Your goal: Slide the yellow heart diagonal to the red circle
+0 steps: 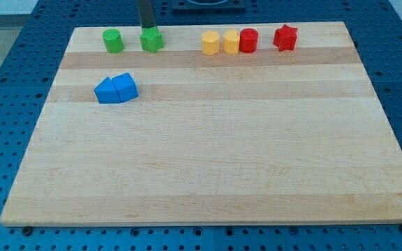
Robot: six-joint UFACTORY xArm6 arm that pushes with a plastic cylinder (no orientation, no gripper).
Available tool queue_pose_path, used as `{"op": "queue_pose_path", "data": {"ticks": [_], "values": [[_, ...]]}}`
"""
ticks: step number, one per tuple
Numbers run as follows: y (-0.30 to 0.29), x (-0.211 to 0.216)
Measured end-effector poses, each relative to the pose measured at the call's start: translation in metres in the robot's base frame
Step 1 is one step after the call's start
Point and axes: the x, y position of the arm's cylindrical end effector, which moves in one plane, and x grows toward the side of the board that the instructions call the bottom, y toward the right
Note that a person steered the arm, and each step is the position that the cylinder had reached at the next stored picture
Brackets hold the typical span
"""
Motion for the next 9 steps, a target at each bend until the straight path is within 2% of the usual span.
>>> {"op": "queue_pose_path", "data": {"ticks": [2, 4, 7, 9], "values": [[0.134, -0.002], [0.187, 0.004], [0.163, 0.080], [0.162, -0.008]]}}
